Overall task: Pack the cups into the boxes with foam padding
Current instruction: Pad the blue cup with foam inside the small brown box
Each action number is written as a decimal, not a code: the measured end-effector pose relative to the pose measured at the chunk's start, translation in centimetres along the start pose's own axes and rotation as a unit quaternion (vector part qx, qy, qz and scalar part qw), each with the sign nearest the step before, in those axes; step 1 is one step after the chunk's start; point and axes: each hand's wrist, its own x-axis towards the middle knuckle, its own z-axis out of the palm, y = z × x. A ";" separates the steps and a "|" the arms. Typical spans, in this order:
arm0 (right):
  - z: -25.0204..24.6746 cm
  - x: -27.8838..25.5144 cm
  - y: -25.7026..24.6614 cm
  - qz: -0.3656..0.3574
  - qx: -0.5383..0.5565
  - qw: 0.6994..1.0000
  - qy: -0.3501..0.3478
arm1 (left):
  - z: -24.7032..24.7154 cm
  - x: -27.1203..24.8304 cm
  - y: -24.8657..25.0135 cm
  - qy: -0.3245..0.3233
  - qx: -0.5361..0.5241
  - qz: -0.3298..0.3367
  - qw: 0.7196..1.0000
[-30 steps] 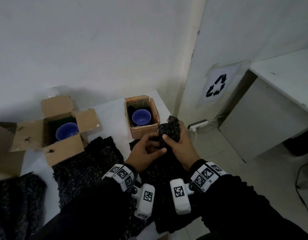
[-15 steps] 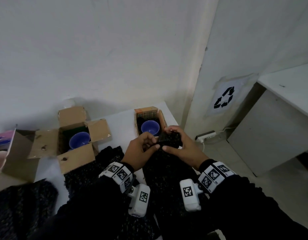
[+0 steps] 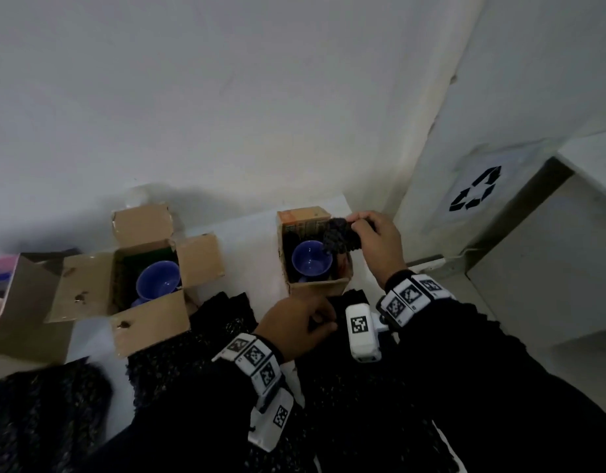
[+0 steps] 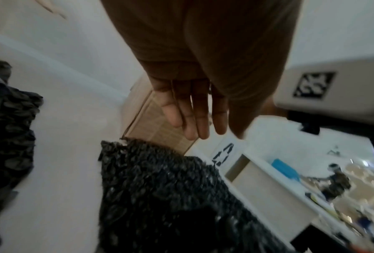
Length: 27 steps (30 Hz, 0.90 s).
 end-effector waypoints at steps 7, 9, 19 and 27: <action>3.6 2.3 1.9 -0.180 -0.223 0.956 -0.064 | 3.8 1.5 -2.0 -0.188 0.179 0.052 0.964; 4.1 3.0 2.6 -0.208 -0.292 0.928 -0.099 | 4.2 1.8 -2.5 -0.192 0.216 0.062 0.955; 4.2 3.5 3.0 -0.216 -0.503 0.814 -0.196 | 1.7 1.7 -3.8 -0.063 0.067 0.001 0.996; 4.6 3.4 3.2 -0.230 -0.554 0.788 -0.140 | -1.1 0.4 -3.8 0.004 0.016 0.027 1.000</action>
